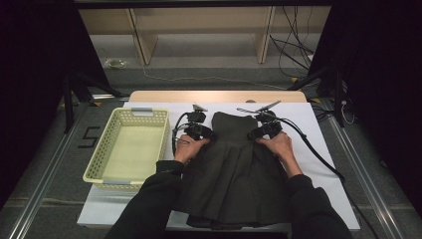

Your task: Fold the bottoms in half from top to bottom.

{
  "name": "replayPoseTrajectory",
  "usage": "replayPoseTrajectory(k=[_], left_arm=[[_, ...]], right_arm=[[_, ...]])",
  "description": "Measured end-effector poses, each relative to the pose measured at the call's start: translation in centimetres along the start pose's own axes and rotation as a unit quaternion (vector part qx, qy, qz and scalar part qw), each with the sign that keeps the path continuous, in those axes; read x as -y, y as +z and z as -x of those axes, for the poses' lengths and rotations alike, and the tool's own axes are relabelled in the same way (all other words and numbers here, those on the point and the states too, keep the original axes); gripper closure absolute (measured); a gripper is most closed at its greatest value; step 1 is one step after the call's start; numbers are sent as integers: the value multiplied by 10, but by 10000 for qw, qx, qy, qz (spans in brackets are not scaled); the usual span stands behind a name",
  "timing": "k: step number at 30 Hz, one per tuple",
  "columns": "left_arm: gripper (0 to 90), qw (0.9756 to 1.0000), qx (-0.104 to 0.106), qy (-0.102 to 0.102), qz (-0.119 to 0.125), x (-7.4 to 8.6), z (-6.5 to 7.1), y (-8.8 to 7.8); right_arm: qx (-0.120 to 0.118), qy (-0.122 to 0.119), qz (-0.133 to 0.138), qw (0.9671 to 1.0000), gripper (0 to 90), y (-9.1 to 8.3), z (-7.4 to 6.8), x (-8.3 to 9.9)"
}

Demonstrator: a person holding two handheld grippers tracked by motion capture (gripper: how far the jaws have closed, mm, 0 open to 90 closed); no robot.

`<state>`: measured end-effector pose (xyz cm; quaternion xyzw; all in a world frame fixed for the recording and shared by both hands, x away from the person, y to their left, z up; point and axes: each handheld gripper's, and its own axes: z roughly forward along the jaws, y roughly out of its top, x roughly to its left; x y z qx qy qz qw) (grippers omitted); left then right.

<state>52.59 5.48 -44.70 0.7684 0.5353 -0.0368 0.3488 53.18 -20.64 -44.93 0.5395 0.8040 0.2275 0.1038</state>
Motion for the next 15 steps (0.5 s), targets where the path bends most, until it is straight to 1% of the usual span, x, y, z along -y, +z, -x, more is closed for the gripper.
replayPoseTrajectory(k=[4, 12, 15], left_arm=[[771, 10000, 15, -41, -24, 0, -1, 1], [769, 10000, -3, 32, 3, 0, 0, 1], [761, 10000, 3, 32, 0, 0, 0, 1]], right_arm=[[-6, 42, -46, 10000, 326, 3, 2, 0], [-38, 102, -149, 9998, 347, 8, 4, -1], [-47, 102, -214, 9997, 362, 11, 5, -2]])
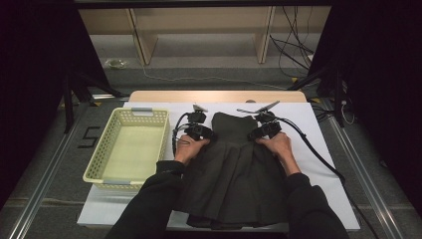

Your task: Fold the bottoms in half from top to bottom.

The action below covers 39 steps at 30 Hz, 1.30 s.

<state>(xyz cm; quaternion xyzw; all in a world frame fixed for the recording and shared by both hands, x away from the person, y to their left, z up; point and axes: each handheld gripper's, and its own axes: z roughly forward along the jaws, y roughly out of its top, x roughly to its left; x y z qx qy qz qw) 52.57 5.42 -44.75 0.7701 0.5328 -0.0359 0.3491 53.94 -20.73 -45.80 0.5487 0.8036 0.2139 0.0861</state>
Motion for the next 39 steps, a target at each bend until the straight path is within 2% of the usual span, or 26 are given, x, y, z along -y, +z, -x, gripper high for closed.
replayPoseTrajectory(k=[13, 18, 23, 31, 35, 39], left_arm=[[758, 10000, 29, -27, -10, 0, 0, 1], [751, 10000, 37, -38, 0, 0, 0, 2], [751, 10000, 37, -40, -1, 0, 0, 2], [768, 10000, 82, 20, -3, 0, 0, 2], [796, 9999, 81, 103, 59, 0, 2, 0], [823, 9995, 115, 212, 192, -2, 4, -4]], right_arm=[[-20, 81, -101, 9999, 406, 7, 4, -3], [-20, 120, -74, 9999, 452, 6, 5, -2], [-69, 124, -54, 9999, 566, 5, 5, -2], [-299, 88, 10, 9995, 799, 2, 4, -2], [-370, 6, 49, 9993, 844, -2, 4, -3], [-412, -125, 162, 9989, 852, -12, 4, -6]])
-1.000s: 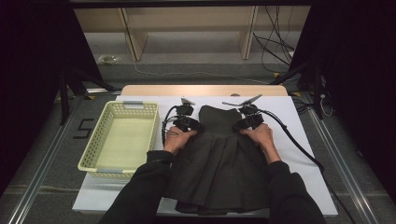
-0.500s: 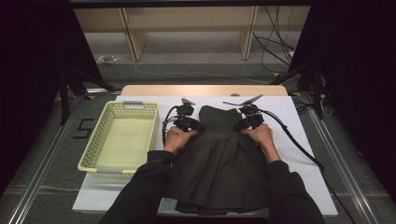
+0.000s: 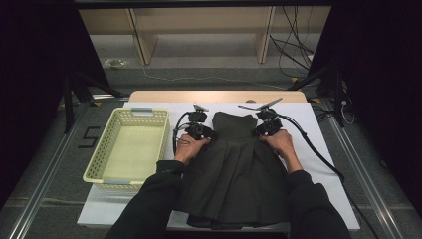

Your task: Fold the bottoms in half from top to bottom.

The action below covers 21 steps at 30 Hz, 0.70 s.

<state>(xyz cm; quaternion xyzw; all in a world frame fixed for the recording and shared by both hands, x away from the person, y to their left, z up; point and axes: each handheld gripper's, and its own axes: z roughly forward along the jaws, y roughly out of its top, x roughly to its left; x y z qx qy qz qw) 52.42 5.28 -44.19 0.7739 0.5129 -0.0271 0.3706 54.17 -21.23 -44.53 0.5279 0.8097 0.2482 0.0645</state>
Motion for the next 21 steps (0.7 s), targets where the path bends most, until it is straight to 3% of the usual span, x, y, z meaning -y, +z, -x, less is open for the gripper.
replayPoseTrajectory(k=[6, 21], left_arm=[[831, 9997, 11, 125, 198, -4, 0, -5], [831, 9974, -33, 193, 686, -17, 2, -13]], right_arm=[[-76, -110, 267, 9996, 856, -19, 1, -7], [106, -318, 867, 9957, 856, -47, -4, -21]])
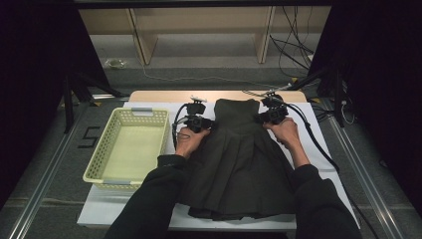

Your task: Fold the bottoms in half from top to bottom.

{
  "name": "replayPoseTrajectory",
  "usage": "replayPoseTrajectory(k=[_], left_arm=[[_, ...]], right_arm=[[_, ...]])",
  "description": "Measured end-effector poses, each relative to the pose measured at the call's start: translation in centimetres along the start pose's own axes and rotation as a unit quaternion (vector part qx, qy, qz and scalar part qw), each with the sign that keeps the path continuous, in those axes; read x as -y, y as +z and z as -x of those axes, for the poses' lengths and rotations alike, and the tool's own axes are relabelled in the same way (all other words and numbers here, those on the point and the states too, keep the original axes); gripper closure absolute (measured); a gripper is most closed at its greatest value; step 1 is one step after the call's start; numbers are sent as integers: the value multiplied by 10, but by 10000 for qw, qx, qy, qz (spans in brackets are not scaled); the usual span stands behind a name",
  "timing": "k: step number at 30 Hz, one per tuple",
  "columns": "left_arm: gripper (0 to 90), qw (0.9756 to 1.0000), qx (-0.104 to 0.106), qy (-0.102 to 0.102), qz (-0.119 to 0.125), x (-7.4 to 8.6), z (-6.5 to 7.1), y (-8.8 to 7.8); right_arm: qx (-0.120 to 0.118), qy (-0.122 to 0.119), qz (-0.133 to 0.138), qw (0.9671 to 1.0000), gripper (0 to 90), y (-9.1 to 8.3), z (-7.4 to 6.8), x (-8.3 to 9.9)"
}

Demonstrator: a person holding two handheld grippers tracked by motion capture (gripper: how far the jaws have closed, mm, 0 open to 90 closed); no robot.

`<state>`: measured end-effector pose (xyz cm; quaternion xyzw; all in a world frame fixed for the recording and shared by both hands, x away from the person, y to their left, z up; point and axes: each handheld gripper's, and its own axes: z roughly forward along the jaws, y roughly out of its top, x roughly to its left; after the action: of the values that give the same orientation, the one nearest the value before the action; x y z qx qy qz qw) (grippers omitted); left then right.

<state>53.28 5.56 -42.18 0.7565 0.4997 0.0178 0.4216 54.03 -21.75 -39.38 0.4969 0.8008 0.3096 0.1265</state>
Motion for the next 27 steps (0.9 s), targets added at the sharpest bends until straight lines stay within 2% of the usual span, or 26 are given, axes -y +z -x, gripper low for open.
replayPoseTrajectory(k=[4, 6, 9, 11, 16, 19, 24, 27], left_arm=[[831, 9999, -42, 90, 34, -7, 1, -1], [831, 9997, -120, 200, 45, -13, 4, -1], [830, 9992, -162, 297, 209, -23, 7, -3], [830, 9985, -194, 395, 321, -26, 9, -3], [828, 9963, -235, 752, 340, -17, 16, 0], [828, 9956, -129, 815, 439, -12, 19, -3], [827, 9942, -44, 963, 480, -3, 26, -7], [827, 9940, 24, 942, 548, 2, 27, -12]], right_arm=[[41, -21, 85, 10000, 856, -2, 0, -3], [49, 12, 143, 9999, 856, -4, 1, -5], [139, -60, 290, 9995, 855, -10, 2, -10], [160, -28, 435, 9989, 855, -15, 3, -13], [184, -187, 574, 9980, 855, -19, 3, -8], [202, -242, 682, 9972, 854, -18, 5, 3], [42, -165, 892, 9959, 854, -21, 10, 19], [18, -220, 943, 9953, 854, -24, 9, 25]])
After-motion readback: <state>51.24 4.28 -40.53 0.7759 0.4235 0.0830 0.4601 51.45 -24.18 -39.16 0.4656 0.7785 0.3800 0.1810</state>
